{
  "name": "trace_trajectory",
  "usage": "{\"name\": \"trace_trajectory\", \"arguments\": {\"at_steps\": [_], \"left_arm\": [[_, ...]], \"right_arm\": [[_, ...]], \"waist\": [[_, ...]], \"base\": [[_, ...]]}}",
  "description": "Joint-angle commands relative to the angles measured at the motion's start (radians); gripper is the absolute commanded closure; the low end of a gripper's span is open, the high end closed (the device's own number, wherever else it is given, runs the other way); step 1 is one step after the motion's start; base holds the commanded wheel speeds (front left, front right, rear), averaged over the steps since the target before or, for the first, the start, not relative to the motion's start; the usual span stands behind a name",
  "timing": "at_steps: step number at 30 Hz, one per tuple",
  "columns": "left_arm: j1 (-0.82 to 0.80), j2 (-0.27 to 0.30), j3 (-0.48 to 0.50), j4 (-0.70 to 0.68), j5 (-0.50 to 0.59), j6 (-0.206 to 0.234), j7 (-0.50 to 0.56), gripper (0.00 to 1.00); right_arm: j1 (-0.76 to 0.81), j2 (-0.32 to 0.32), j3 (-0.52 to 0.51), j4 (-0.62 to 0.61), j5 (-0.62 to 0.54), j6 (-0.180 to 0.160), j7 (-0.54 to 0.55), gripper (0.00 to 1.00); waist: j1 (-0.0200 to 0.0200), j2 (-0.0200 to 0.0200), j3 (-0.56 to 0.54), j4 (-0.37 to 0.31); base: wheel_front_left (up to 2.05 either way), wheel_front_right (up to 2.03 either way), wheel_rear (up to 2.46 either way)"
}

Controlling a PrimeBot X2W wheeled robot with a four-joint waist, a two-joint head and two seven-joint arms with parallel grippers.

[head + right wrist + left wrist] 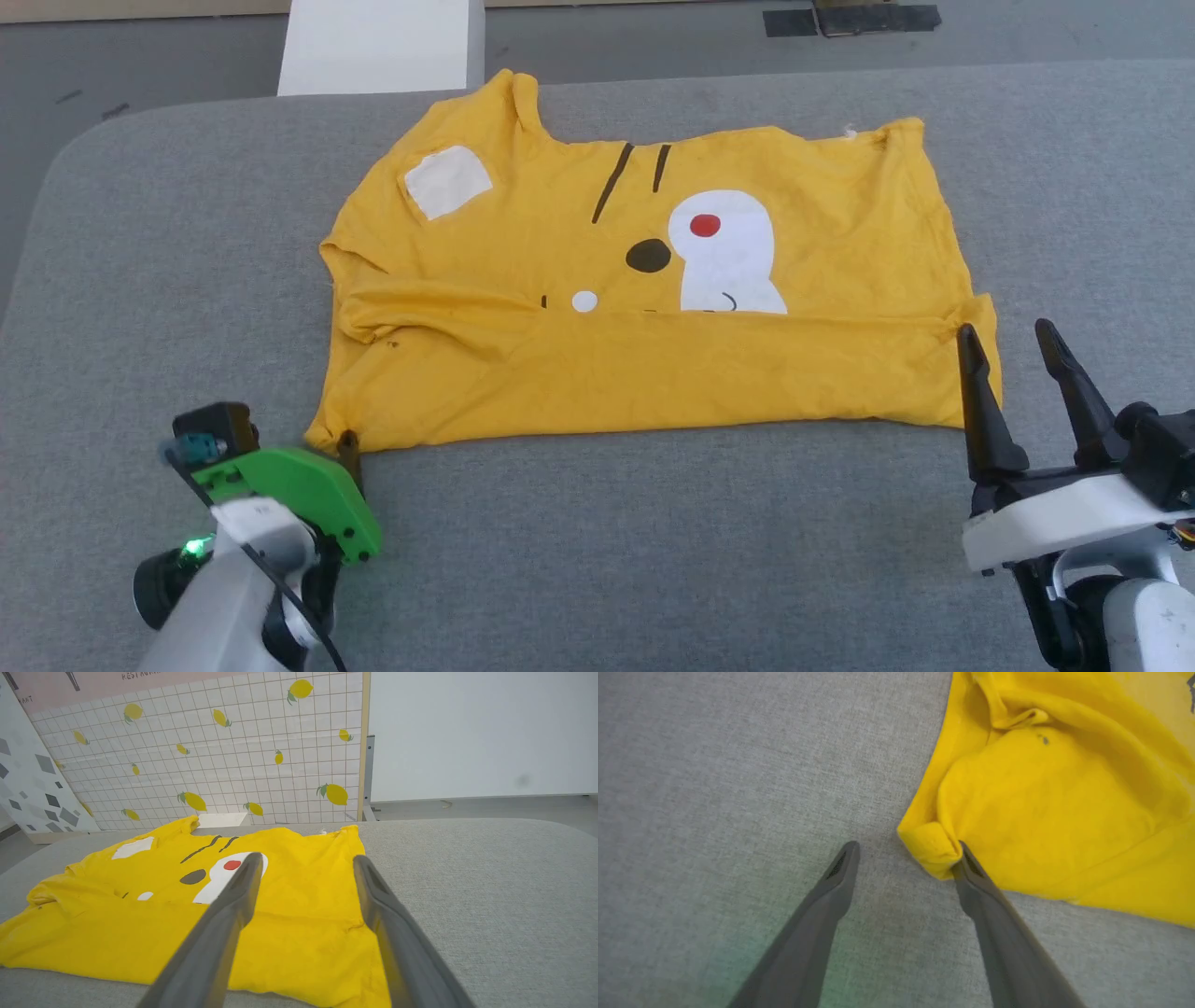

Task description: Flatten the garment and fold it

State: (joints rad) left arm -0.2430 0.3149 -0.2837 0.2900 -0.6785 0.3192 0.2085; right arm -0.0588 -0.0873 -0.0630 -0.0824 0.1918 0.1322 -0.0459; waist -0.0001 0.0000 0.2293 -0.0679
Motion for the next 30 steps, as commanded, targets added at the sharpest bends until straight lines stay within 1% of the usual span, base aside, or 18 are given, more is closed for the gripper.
{"name": "trace_trajectory", "arguments": {"at_steps": [1,3,4,5,6,11,13,15,19,21,22,26,29,30], "left_arm": [[-0.016,0.000,-0.001,0.020,-0.022,0.006,0.032,0.00],[-0.019,-0.001,-0.005,0.034,-0.047,0.000,0.085,0.02],[-0.020,0.003,-0.008,0.035,-0.053,-0.005,0.103,0.55],[-0.021,0.006,-0.009,0.033,-0.056,-0.011,0.108,0.94],[-0.021,0.010,-0.008,0.028,-0.059,-0.017,0.107,1.00],[-0.013,0.014,-0.014,0.015,-0.060,-0.038,0.092,1.00],[-0.010,0.011,-0.018,0.010,-0.058,-0.043,0.083,1.00],[-0.009,0.006,-0.025,0.004,-0.057,-0.049,0.077,1.00],[-0.016,-0.005,-0.038,-0.003,-0.055,-0.060,0.070,1.00],[-0.021,-0.008,-0.044,-0.006,-0.053,-0.065,0.064,1.00],[-0.025,-0.011,-0.047,-0.007,-0.052,-0.068,0.061,1.00],[-0.038,-0.015,-0.056,-0.007,-0.050,-0.076,0.058,1.00],[-0.046,-0.016,-0.061,-0.004,-0.048,-0.081,0.055,1.00],[-0.047,-0.017,-0.061,-0.003,-0.048,-0.082,0.053,1.00]], "right_arm": [[0.008,0.005,0.003,0.002,-0.007,-0.002,-0.009,0.00],[0.008,0.008,0.007,0.005,-0.010,-0.002,-0.011,0.00],[0.007,0.009,0.008,0.008,-0.011,-0.002,-0.011,0.00],[0.006,0.010,0.008,0.010,-0.012,-0.002,-0.010,0.00],[0.005,0.011,0.007,0.012,-0.013,-0.002,-0.009,0.00],[-0.010,0.013,-0.020,0.037,-0.028,-0.002,0.022,0.00],[-0.027,0.017,-0.040,0.060,-0.030,-0.002,0.058,0.00],[-0.049,0.021,-0.065,0.097,-0.020,-0.002,0.123,0.00],[-0.110,0.031,-0.151,0.185,-0.021,-0.002,0.303,0.00],[-0.147,0.034,-0.186,0.227,-0.033,-0.002,0.406,0.00],[-0.171,0.035,-0.210,0.253,-0.042,-0.002,0.474,0.00],[-0.225,0.037,-0.249,0.311,-0.059,-0.002,0.662,0.00],[-0.242,0.037,-0.242,0.325,-0.077,-0.002,0.785,0.00],[-0.242,0.037,-0.241,0.326,-0.075,-0.002,0.824,0.10]], "waist": [[0.0001,0.0000,0.006,-0.011],[0.0001,0.0000,0.008,-0.019],[0.0001,0.0000,0.009,-0.023],[0.0001,0.0000,0.009,-0.025],[0.0001,0.0000,0.010,-0.028],[0.0001,0.0000,0.008,-0.028],[0.0001,0.0000,0.008,-0.024],[0.0001,0.0000,0.010,-0.016],[0.0001,0.0000,0.020,0.006],[0.0001,0.0000,0.028,0.016],[0.0001,0.0000,0.033,0.024],[0.0001,0.0000,0.050,0.046],[0.0001,0.0000,0.058,0.056],[0.0001,0.0000,0.060,0.059]], "base": [[0.00,0.00,0.00],[0.00,0.00,0.00],[0.00,0.00,0.00],[0.00,0.00,0.00],[0.00,0.00,0.00],[0.00,0.00,0.00],[0.00,0.00,0.00],[0.00,0.00,0.00],[0.00,0.00,0.00],[0.00,0.00,0.00],[0.00,0.00,0.00],[0.00,0.00,0.00],[0.00,0.00,0.00],[0.00,0.00,0.00]]}}
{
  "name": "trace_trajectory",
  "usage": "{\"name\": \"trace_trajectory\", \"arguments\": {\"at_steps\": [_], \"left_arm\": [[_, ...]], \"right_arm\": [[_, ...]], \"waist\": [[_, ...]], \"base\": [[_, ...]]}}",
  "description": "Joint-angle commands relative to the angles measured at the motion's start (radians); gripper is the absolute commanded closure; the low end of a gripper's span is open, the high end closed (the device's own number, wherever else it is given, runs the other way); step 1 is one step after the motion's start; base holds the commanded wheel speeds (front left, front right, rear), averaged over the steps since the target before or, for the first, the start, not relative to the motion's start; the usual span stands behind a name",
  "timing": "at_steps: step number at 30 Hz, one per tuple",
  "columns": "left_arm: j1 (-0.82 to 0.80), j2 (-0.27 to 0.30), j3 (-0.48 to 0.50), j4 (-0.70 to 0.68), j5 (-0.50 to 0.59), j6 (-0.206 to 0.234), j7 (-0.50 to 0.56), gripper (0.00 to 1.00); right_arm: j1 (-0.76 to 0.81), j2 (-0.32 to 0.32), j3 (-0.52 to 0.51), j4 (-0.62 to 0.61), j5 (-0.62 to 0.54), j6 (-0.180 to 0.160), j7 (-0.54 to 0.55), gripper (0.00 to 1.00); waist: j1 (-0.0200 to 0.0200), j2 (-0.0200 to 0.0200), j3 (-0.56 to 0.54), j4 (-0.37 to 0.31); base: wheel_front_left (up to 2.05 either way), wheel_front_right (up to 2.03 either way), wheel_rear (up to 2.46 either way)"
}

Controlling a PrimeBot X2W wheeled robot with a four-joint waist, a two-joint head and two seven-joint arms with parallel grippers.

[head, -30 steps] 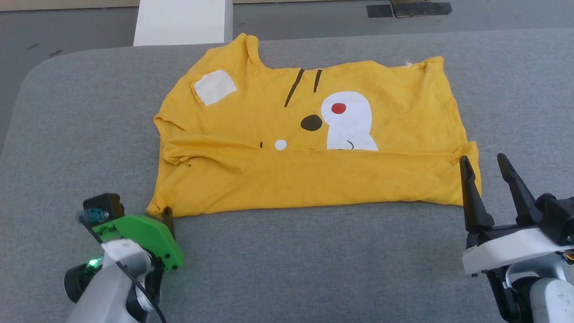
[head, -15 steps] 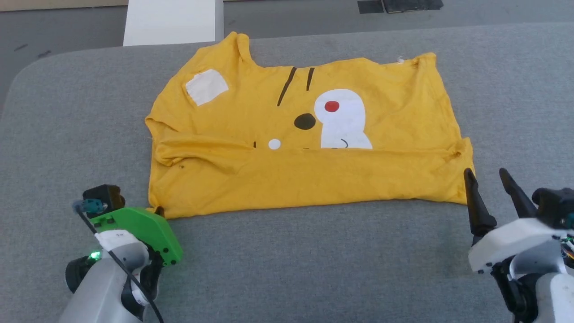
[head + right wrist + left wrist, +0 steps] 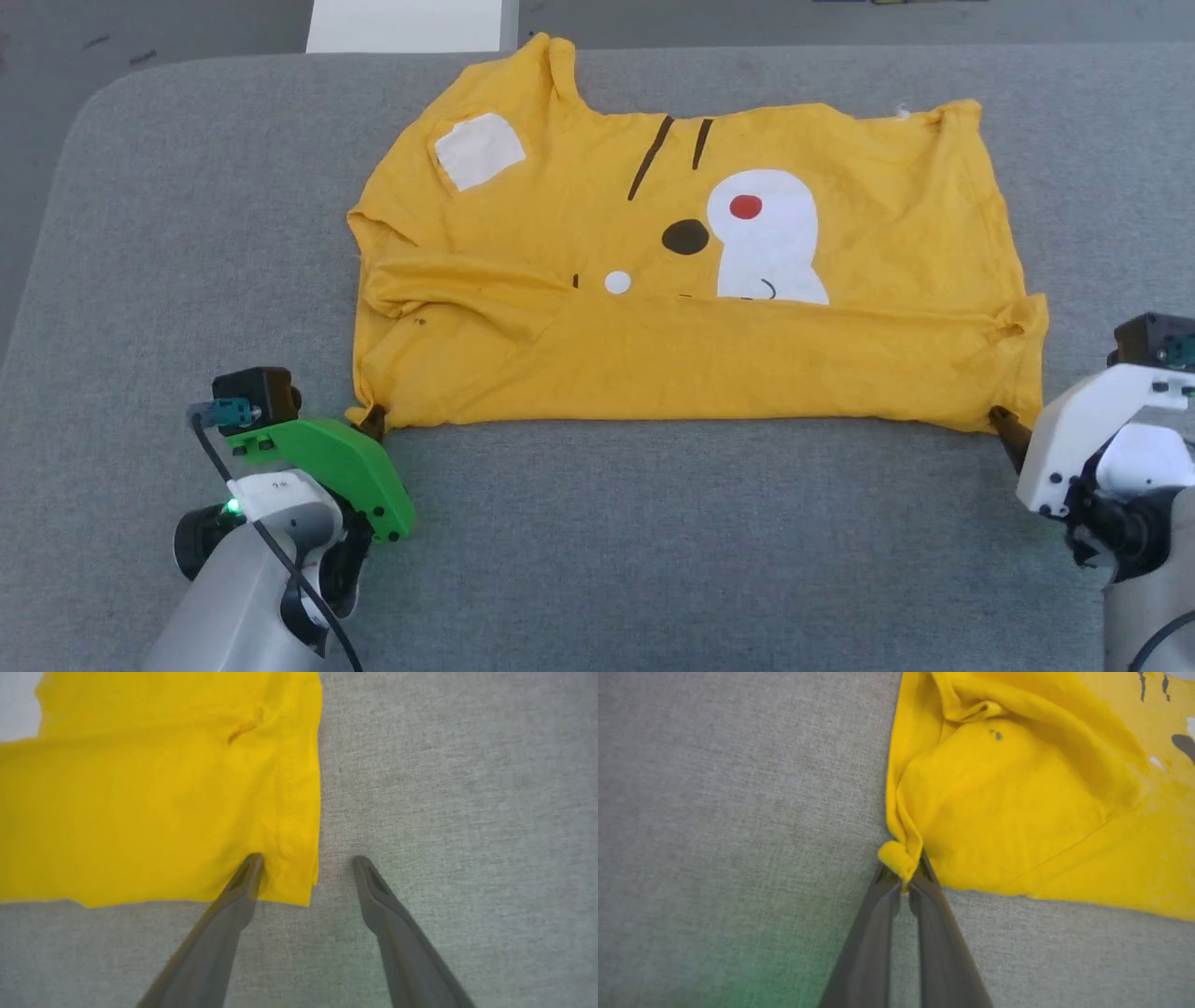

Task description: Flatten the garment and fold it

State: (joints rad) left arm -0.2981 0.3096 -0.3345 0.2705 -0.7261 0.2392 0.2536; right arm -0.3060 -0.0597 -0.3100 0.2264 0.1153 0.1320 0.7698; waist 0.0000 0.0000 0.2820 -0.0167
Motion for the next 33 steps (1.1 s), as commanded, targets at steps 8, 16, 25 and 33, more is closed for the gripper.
{"name": "trace_trajectory", "arguments": {"at_steps": [8,16,25,33], "left_arm": [[0.003,0.000,-0.005,0.007,0.041,-0.022,-0.116,1.00],[0.089,0.024,0.004,-0.058,0.120,0.019,-0.285,1.00],[0.305,0.074,-0.033,-0.248,0.141,0.112,-0.191,1.00],[0.378,0.091,-0.098,-0.262,0.126,0.111,-0.076,1.00]], "right_arm": [[0.018,0.009,0.010,-0.101,-0.007,-0.001,0.076,1.00],[0.133,0.009,0.013,-0.253,0.037,-0.001,-0.172,1.00],[0.371,0.009,-0.042,-0.370,0.109,-0.001,-0.138,1.00],[0.460,0.009,-0.040,-0.260,0.124,-0.001,-0.091,1.00]], "waist": [[0.0000,0.0000,-0.006,0.014],[0.0000,0.0000,-0.082,0.017],[0.0000,0.0000,-0.134,0.022],[0.0000,0.0000,-0.118,0.023]], "base": [[0.00,0.00,0.00],[0.00,0.00,0.00],[0.00,0.00,0.00],[0.00,0.00,0.00]]}}
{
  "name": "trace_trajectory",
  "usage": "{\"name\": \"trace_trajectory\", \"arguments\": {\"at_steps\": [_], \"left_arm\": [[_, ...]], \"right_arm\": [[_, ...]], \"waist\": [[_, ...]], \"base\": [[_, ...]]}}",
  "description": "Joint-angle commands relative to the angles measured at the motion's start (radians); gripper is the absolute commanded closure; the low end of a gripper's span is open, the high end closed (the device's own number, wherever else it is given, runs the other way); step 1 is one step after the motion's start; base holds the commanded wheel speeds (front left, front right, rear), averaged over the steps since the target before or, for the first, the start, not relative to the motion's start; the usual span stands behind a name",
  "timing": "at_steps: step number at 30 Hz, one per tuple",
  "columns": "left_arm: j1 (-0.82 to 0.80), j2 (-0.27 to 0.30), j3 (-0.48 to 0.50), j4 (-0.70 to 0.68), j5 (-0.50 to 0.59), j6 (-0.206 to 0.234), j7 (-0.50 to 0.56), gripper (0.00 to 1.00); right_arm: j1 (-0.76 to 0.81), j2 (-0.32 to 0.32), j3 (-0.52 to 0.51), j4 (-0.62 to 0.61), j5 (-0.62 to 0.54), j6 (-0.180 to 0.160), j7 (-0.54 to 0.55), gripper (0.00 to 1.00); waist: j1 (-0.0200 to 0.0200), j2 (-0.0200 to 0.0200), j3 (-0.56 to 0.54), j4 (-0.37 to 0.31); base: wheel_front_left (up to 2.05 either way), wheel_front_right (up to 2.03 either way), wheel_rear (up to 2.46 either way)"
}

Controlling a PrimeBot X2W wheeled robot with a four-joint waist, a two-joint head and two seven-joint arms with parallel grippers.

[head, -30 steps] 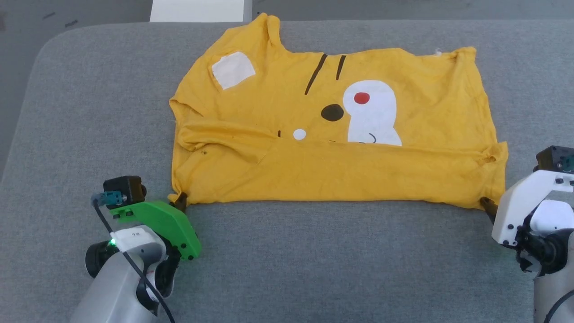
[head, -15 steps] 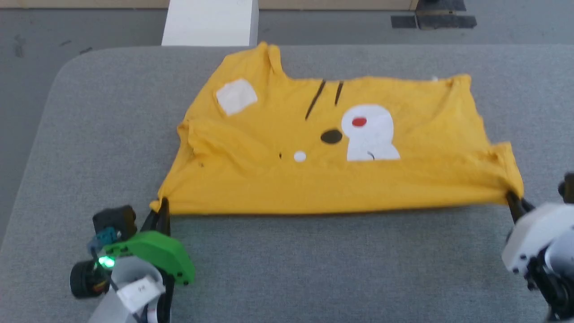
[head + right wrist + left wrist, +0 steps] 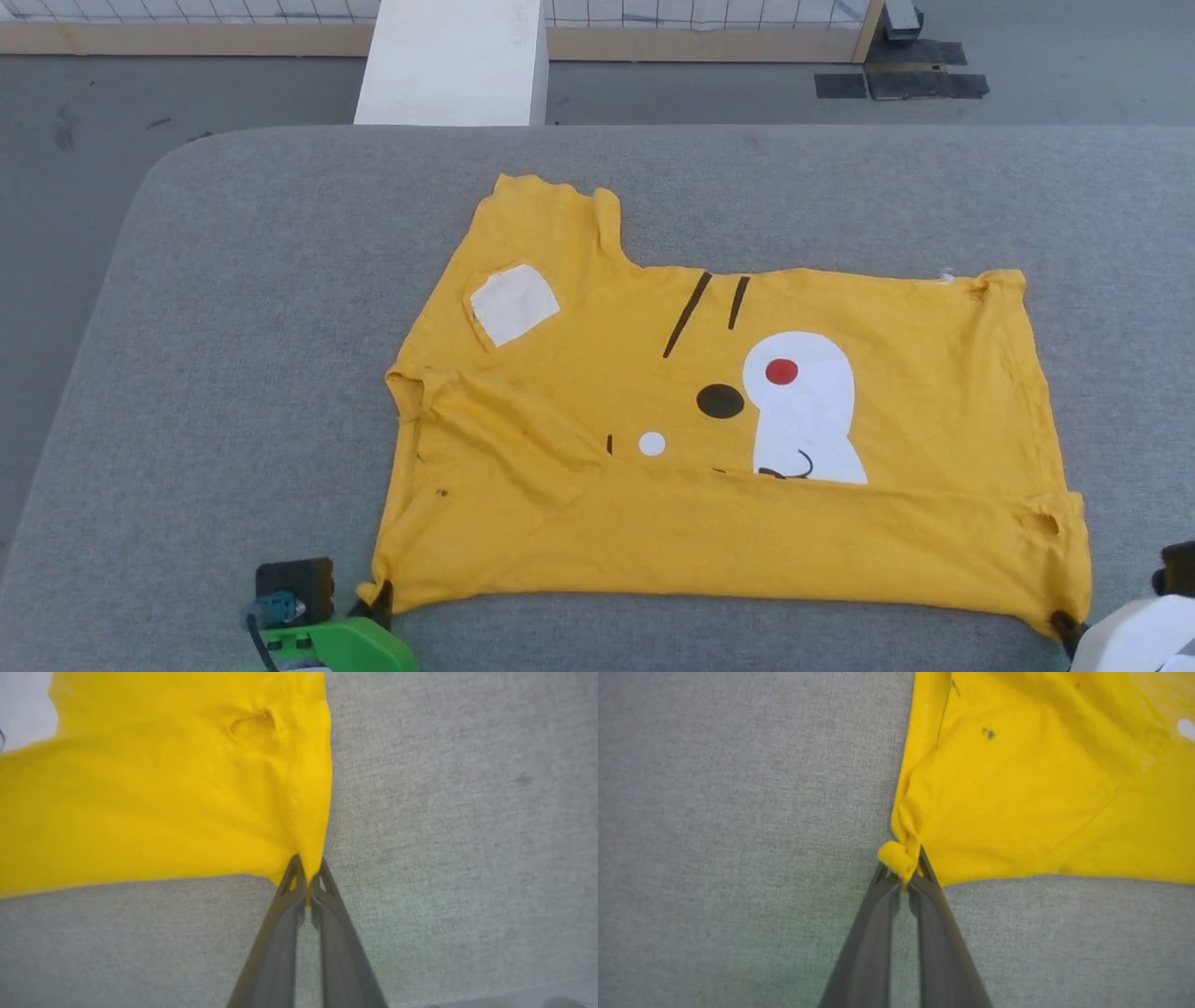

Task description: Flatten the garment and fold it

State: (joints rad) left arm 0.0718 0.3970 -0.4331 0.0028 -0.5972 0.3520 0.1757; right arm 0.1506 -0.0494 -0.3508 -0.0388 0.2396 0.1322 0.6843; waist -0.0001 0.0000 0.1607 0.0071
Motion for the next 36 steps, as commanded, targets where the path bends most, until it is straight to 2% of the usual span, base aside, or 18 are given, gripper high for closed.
{"name": "trace_trajectory", "arguments": {"at_steps": [1,6,7,8,9,14,17,21,27,31,36], "left_arm": [[0.006,0.001,-0.005,0.016,-0.005,-0.007,0.005,1.00],[-0.010,-0.024,-0.019,0.095,-0.030,-0.041,0.003,1.00],[-0.013,-0.026,-0.018,0.104,-0.033,-0.046,-0.004,0.75],[-0.013,-0.032,-0.013,0.111,-0.037,-0.050,-0.022,0.07],[-0.014,-0.034,-0.010,0.116,-0.038,-0.055,-0.035,0.00],[-0.044,-0.020,0.039,0.113,-0.053,-0.106,-0.140,0.00],[-0.099,0.022,0.060,0.100,-0.018,-0.153,-0.227,0.00],[-0.217,0.078,0.056,0.081,0.042,-0.211,-0.273,0.00],[-0.477,0.143,0.026,0.110,0.098,-0.321,-0.213,0.00],[-0.665,0.148,0.016,0.173,0.106,-0.376,-0.149,0.00],[-0.878,0.125,0.011,0.305,0.079,-0.415,-0.026,0.00]], "right_arm": [[0.003,-0.001,0.006,0.028,0.000,-0.002,-0.013,1.00],[-0.017,-0.001,0.026,0.133,0.008,-0.002,-0.073,1.00],[-0.020,-0.001,0.029,0.138,0.010,-0.002,-0.092,1.00],[-0.024,-0.001,0.032,0.139,0.014,-0.002,-0.118,0.31],[-0.025,-0.001,0.036,0.138,0.016,-0.002,-0.137,0.00],[-0.026,-0.001,0.056,0.072,0.014,-0.002,-0.260,0.00],[-0.039,-0.001,0.089,0.002,0.000,-0.002,-0.374,0.00],[-0.072,-0.018,0.137,-0.059,-0.025,-0.002,-0.525,0.00],[-0.147,-0.088,0.224,-0.072,-0.029,-0.002,-0.655,0.00],[-0.216,-0.116,0.267,-0.067,-0.020,-0.002,-0.683,0.00],[-0.296,-0.114,0.308,-0.053,-0.014,-0.002,-0.692,0.00]], "waist": [[0.0001,0.0000,0.005,-0.001],[0.0001,0.0000,0.007,-0.006],[0.0001,0.0000,0.005,-0.007],[0.0001,0.0000,0.001,-0.009],[0.0001,0.0000,-0.002,-0.009],[0.0001,0.0000,-0.016,-0.015],[0.0001,0.0000,-0.009,-0.025],[0.0001,0.0000,0.028,-0.040],[0.0001,0.0000,0.129,-0.080],[0.0001,0.0000,0.210,-0.115],[0.0001,0.0000,0.291,-0.164]], "base": [[0.00,0.00,0.00],[0.00,0.00,0.00],[0.00,0.00,0.00],[0.00,0.00,0.00],[0.00,0.00,0.00],[0.00,0.00,0.00],[0.00,0.00,0.00],[0.00,0.00,0.00],[0.00,0.00,0.00],[0.00,0.00,0.00],[0.00,0.00,0.00]]}}
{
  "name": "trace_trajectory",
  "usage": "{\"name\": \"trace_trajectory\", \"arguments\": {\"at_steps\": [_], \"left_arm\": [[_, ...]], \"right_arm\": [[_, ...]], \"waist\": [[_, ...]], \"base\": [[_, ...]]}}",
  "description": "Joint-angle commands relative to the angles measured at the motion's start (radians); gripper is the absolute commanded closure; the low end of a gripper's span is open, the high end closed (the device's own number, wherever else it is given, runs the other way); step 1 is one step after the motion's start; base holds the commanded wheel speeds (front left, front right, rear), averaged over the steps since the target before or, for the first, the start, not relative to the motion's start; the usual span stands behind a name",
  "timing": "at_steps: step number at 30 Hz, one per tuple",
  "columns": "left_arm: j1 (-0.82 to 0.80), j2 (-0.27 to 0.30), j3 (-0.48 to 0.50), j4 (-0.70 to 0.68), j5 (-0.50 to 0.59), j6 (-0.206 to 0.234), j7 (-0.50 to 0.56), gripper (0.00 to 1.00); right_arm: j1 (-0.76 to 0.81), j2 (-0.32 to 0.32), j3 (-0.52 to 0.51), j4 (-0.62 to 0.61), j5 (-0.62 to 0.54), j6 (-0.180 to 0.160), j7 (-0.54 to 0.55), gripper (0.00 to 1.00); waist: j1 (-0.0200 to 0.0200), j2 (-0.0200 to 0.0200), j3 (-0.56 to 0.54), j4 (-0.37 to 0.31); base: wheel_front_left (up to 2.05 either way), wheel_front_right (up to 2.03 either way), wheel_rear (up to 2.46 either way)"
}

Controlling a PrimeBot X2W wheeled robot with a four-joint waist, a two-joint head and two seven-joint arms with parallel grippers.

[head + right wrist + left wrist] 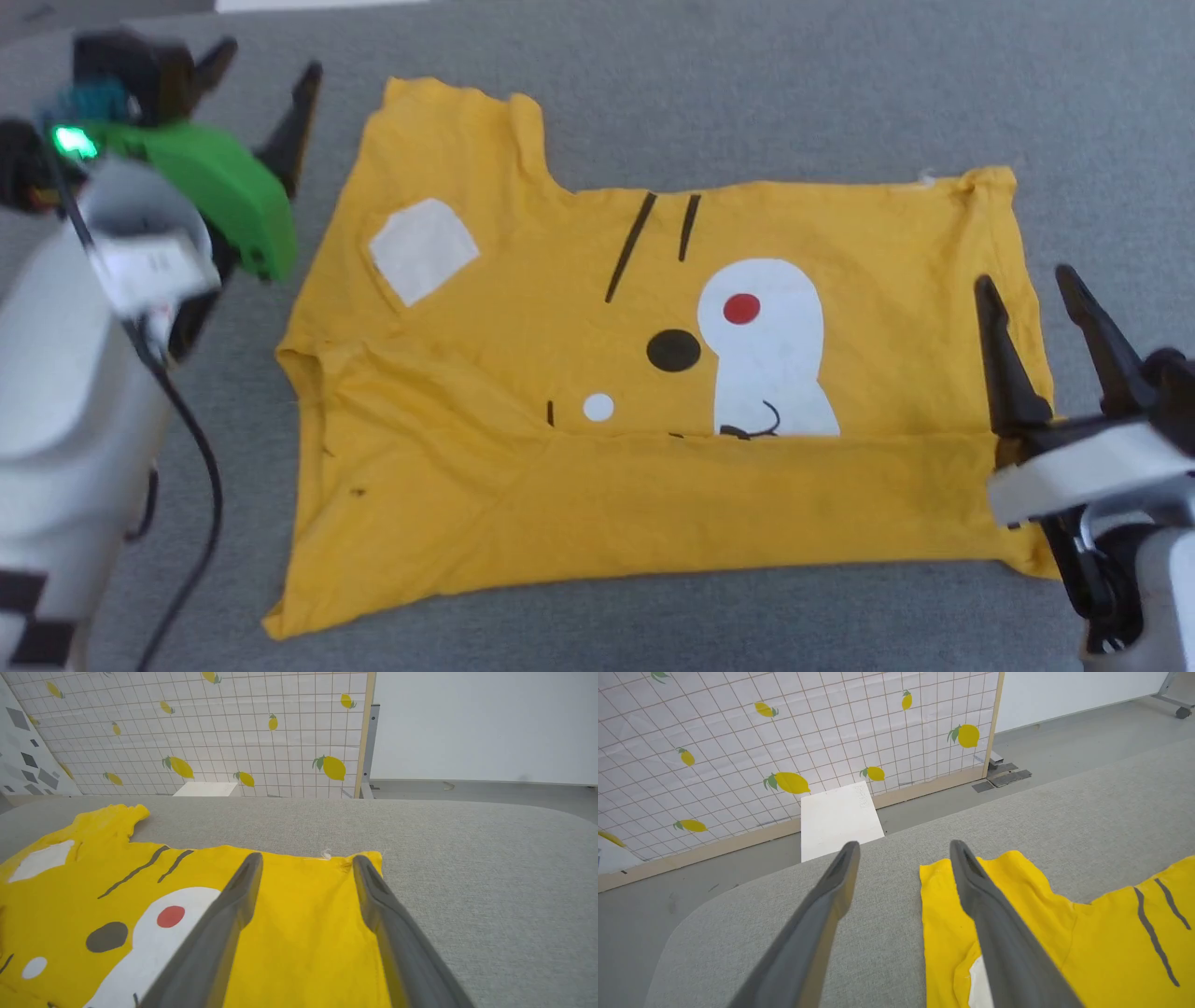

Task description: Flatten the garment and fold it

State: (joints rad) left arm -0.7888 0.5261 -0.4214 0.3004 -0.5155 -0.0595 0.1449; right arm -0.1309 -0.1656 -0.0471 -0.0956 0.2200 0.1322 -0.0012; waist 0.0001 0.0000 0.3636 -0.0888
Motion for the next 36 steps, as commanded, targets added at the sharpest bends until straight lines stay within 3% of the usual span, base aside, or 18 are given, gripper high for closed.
{"name": "trace_trajectory", "arguments": {"at_steps": [1,4,8,18,23,24,25,26,31,36], "left_arm": [[-0.060,-0.012,0.004,0.040,-0.018,-0.008,0.036,0.00],[-0.157,-0.021,0.011,0.108,-0.055,-0.016,0.135,0.00],[-0.249,-0.032,0.028,0.179,-0.107,0.004,0.283,0.00],[-0.323,-0.024,0.030,0.255,-0.130,0.179,0.584,0.00],[-0.291,-0.004,0.032,0.235,-0.143,0.230,0.672,0.00],[-0.283,0.002,0.030,0.225,-0.143,0.235,0.682,0.51],[-0.278,0.007,0.029,0.215,-0.141,0.239,0.686,0.92],[-0.271,0.014,0.026,0.205,-0.138,0.241,0.691,1.00],[-0.251,0.028,0.021,0.157,-0.138,0.241,0.695,1.00],[-0.248,0.032,0.013,0.119,-0.137,0.235,0.694,1.00]], "right_arm": [[-0.030,0.004,0.012,0.005,0.005,-0.002,-0.008,0.00],[-0.064,0.013,0.035,0.003,0.006,-0.002,-0.011,0.00],[-0.092,0.032,0.063,-0.001,0.002,-0.002,-0.013,0.00],[-0.103,0.068,0.087,-0.016,-0.006,-0.002,-0.030,0.00],[-0.106,0.074,0.097,-0.016,-0.006,-0.002,-0.027,0.00],[-0.109,0.074,0.098,-0.017,-0.007,-0.002,-0.023,0.00],[-0.113,0.073,0.099,-0.018,-0.007,-0.002,-0.020,0.00],[-0.122,0.069,0.101,-0.019,-0.010,-0.002,-0.013,0.00],[-0.234,0.043,0.102,0.004,-0.013,-0.002,0.052,0.00],[-0.462,0.032,0.065,0.122,0.011,-0.002,0.208,0.00]], "waist": [[-0.0001,0.0000,0.102,-0.077],[-0.0001,0.0000,0.141,-0.106],[-0.0001,0.0000,0.179,-0.141],[-0.0001,0.0000,0.229,-0.190],[-0.0001,0.0000,0.235,-0.203],[-0.0001,0.0000,0.235,-0.204],[-0.0001,0.0000,0.236,-0.205],[-0.0001,0.0000,0.236,-0.206],[-0.0001,0.0000,0.237,-0.202],[-0.0001,0.0000,0.246,-0.187]], "base": [[0.00,0.00,0.00],[0.00,0.00,0.00],[0.00,0.00,0.00],[0.00,0.00,0.00],[0.00,0.00,0.00],[0.00,0.00,0.00],[0.00,0.00,0.00],[0.00,0.00,0.00],[0.00,0.00,0.00],[0.00,0.00,0.00]]}}
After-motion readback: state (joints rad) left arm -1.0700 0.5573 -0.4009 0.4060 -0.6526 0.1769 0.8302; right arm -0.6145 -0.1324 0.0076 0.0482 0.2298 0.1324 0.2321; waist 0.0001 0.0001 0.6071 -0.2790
